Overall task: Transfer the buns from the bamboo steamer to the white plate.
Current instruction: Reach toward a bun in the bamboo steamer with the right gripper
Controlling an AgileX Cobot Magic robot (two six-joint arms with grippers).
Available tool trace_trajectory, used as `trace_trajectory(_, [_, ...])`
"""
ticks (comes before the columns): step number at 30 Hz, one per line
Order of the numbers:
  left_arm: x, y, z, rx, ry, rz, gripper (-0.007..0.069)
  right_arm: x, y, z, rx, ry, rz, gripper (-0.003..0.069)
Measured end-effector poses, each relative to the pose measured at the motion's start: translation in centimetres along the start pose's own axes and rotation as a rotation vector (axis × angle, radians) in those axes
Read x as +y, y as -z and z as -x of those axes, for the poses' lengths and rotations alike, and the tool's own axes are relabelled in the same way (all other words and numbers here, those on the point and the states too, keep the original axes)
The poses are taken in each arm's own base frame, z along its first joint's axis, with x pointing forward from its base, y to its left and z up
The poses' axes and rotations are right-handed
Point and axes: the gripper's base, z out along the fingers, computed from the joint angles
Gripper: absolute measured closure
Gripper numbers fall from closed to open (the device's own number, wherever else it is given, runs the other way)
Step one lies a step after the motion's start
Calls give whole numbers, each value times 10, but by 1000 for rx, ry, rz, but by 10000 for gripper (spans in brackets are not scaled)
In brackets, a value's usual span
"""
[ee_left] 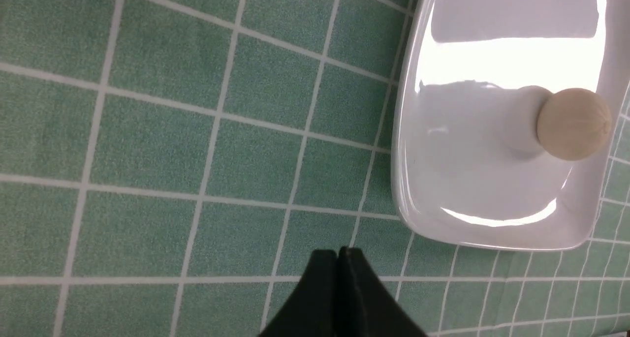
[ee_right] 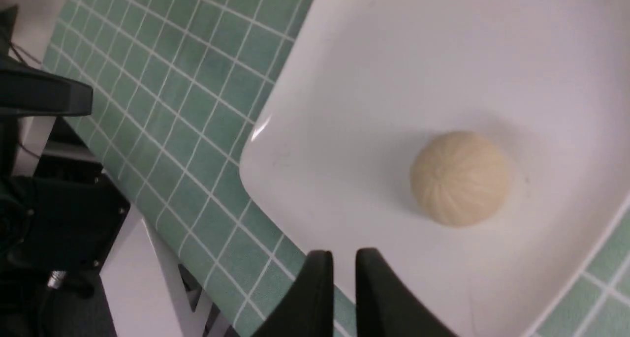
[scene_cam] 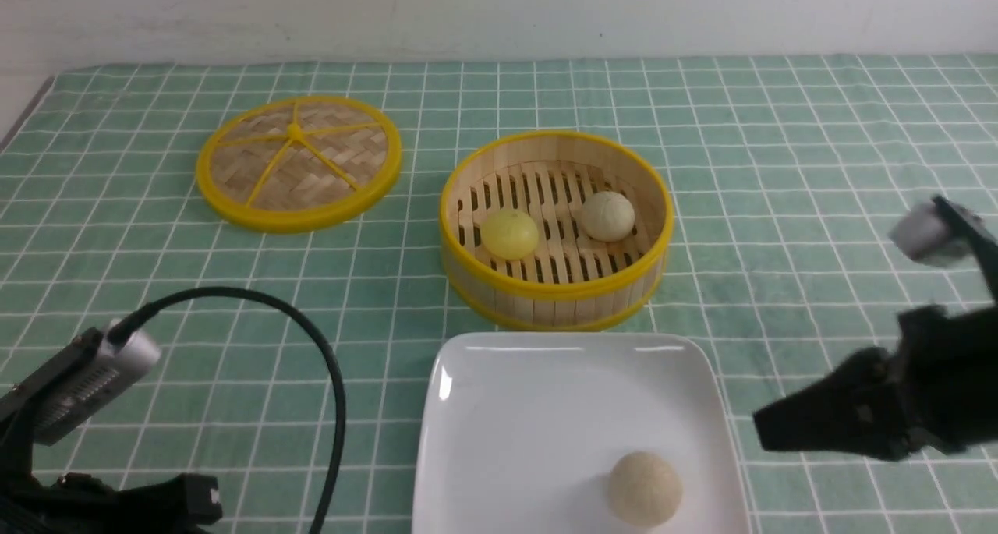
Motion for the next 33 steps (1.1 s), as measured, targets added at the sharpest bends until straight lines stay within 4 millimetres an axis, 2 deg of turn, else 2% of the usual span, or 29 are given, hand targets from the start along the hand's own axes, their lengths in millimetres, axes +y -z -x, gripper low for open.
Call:
trace_trajectory(2, [0, 0, 0, 0, -4, 1, 612, 0, -13, 21, 55, 20, -55, 521])
trace_trajectory(3, [0, 0, 0, 0, -4, 1, 611, 1, -14, 21, 58, 24, -52, 518])
trace_trajectory(5, [1, 0, 0, 0, -13, 7, 606, -7, -32, 52, 99, 29, -190, 475])
trace_trajectory(10, [0, 1, 1, -8, -29, 9, 575, -18, -59, 105, 85, 47, -427, 380])
trace_trajectory(12, [0, 1, 2, -14, -31, 9, 567, -19, -65, 115, 80, 59, -461, 361])
trace_trajectory(13, [0, 1, 3, -26, -31, 7, 554, -22, -75, 130, 65, 84, -507, 333])
trace_trajectory(14, [0, 1, 4, -33, -33, 8, 547, -22, -78, 134, 58, 88, -516, 329])
trace_trajectory(15, [0, 1, 5, -47, -31, 6, 531, -27, -89, 148, 31, 105, -544, 308])
trace_trajectory(16, [0, 1, 5, -51, -31, 7, 526, -28, -92, 152, 20, 109, -553, 298])
trace_trajectory(17, [0, 1, 7, -66, -31, 8, 500, -35, -103, 165, -8, 116, -570, 285])
trace_trajectory(20, [0, 1, 8, -76, -31, 9, 452, -51, -125, 181, -36, 133, -606, 276])
trace_trajectory(24, [0, 1, 8, -79, -25, 9, 389, -73, -152, 186, -36, 151, -638, 281])
trace_trajectory(27, [0, 1, 8, -84, -3, 9, 354, -90, -173, 183, -33, 166, -649, 330])
trace_trajectory(28, [0, 1, 8, -85, -1, 9, 353, -91, -174, 183, -32, 165, -649, 330])
trace_trajectory(32, [0, 1, 9, -90, 18, 8, 349, -89, -173, 187, -57, 172, -645, 582])
trace_trajectory(33, [0, 1, 9, -90, 19, 7, 350, -87, -171, 187, -53, 170, -645, 610])
